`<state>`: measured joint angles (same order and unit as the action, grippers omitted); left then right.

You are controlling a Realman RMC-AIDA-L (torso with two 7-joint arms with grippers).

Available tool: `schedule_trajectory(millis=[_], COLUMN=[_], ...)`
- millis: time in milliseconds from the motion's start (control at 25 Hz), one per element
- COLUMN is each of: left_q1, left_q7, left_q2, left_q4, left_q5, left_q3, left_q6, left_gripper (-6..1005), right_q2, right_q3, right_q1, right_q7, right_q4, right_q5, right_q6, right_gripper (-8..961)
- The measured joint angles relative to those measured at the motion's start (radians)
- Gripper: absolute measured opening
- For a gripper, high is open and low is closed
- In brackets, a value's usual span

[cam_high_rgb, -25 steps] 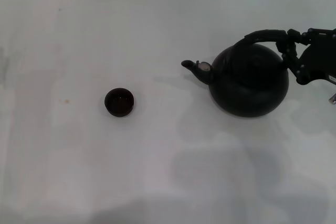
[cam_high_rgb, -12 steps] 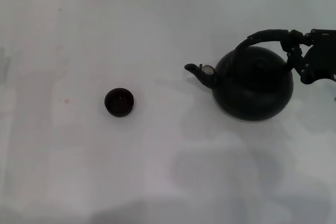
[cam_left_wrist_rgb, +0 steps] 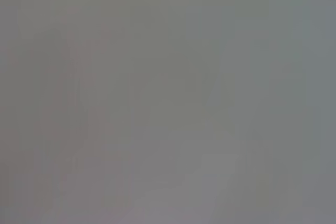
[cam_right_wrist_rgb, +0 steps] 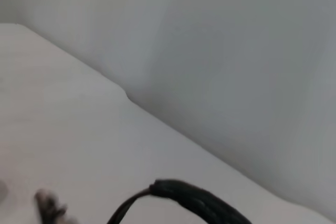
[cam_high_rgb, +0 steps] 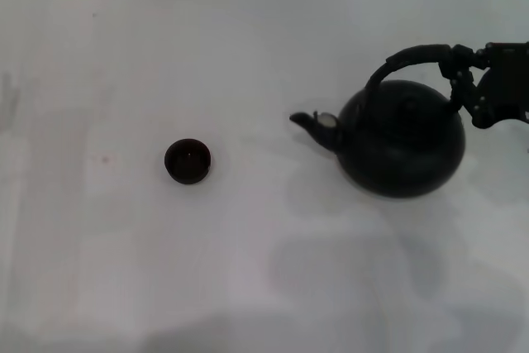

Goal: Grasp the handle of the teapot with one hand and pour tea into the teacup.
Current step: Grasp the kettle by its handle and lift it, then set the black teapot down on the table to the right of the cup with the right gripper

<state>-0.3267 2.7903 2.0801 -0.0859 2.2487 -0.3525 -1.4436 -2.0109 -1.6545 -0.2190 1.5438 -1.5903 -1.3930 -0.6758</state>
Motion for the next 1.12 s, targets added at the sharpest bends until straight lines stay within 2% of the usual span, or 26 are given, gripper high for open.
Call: schedule_trajectory(millis=[240, 520, 1120], left_q1=[0.0, 0.0, -0.006], left_q7=[0.0, 0.0, 0.0], left_q2=[-0.001, -0.002, -0.002], left_q4=[0.0, 0.0, 0.0], left_q5=[0.0, 0.0, 0.0], left_q3=[0.002, 0.003, 0.0], left_q6=[0.0, 0.0, 0.0], left_gripper=[893, 893, 892], right_q2=[0.0, -0.001, -0.001], right_q3=[0.008, 0.052, 0.09], right_q1=[0.05, 0.133, 0.165], right_q7=[-0.003, -0.058, -0.065], right_q4=[-0.025, 0.008, 0.022], right_q5=[-0.003, -0.011, -0.063], right_q6=[-0.047, -0.145, -0.231], right_gripper=[179, 178, 169])
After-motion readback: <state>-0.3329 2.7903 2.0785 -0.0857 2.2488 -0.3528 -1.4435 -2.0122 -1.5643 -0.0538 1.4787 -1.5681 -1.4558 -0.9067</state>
